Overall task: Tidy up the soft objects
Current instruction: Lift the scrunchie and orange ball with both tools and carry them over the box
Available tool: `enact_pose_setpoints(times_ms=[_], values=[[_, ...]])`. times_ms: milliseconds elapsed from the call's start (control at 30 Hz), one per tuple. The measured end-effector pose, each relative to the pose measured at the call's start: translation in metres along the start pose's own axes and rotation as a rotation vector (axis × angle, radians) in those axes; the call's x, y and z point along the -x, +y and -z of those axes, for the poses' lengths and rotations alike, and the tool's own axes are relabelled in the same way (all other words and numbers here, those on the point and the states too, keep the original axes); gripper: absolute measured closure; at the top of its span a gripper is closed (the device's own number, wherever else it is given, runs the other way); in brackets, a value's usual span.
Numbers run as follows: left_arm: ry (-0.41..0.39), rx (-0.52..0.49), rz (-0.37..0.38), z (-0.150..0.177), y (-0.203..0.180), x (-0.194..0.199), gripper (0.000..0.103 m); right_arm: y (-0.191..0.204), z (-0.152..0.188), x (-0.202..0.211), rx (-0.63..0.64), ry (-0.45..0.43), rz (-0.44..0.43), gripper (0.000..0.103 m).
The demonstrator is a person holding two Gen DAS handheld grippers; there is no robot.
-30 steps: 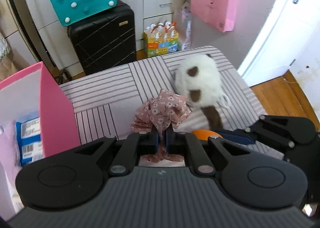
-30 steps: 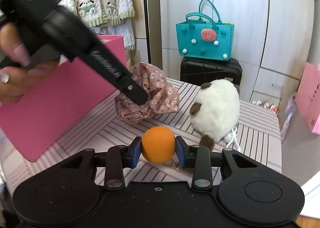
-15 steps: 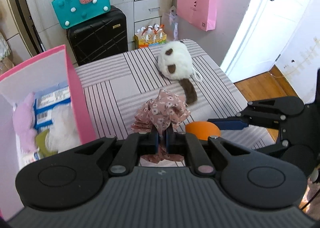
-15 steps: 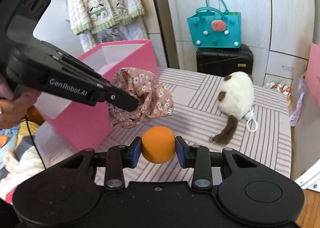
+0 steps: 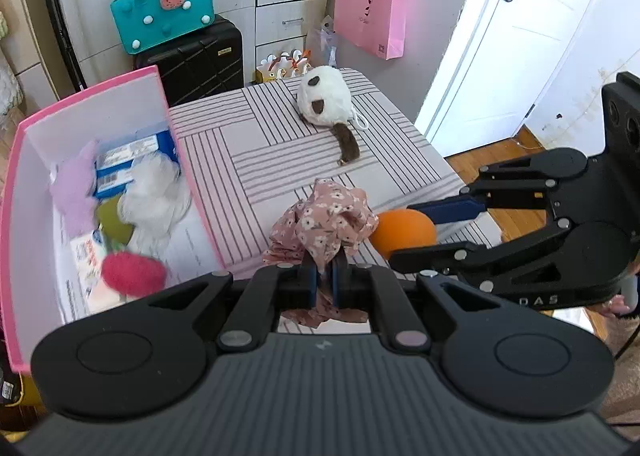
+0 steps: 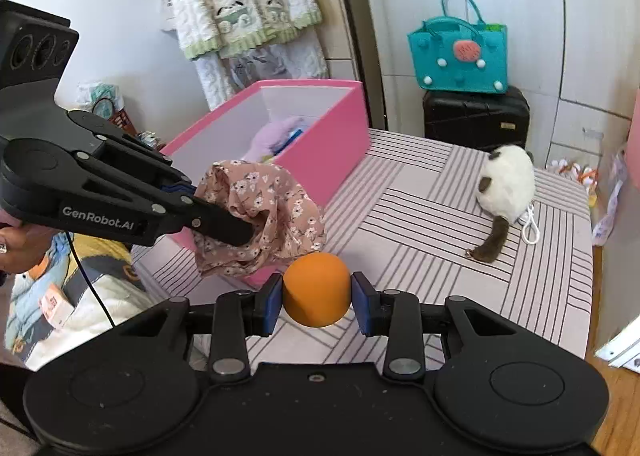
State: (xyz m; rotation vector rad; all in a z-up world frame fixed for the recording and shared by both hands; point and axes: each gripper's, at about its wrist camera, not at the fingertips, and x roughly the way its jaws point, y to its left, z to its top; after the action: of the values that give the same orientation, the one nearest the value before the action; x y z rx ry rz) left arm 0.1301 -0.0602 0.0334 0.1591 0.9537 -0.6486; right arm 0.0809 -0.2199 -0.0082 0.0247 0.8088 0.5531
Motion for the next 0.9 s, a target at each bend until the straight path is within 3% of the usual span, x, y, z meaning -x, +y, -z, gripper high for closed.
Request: enact_pose_setpoints(times_ms=[267, 567, 900], values=[[-0.022, 0.011, 0.01, 0.029, 0.005, 0.035, 0.096, 0.042, 0.0, 0.017, 0.073, -0.013, 0.002, 0.062], [-0.035, 0.071, -0.036, 0.055, 0.028, 0.068, 0.096, 0.083, -0.008, 0.024, 0.142, -0.023, -0.033, 0.062], [-0.137, 0.124, -0.098, 0.063, 0.058, 0.104, 0.096, 0.106, -0.031, 0.025, 0.2, -0.082, -0.06, 0.062]])
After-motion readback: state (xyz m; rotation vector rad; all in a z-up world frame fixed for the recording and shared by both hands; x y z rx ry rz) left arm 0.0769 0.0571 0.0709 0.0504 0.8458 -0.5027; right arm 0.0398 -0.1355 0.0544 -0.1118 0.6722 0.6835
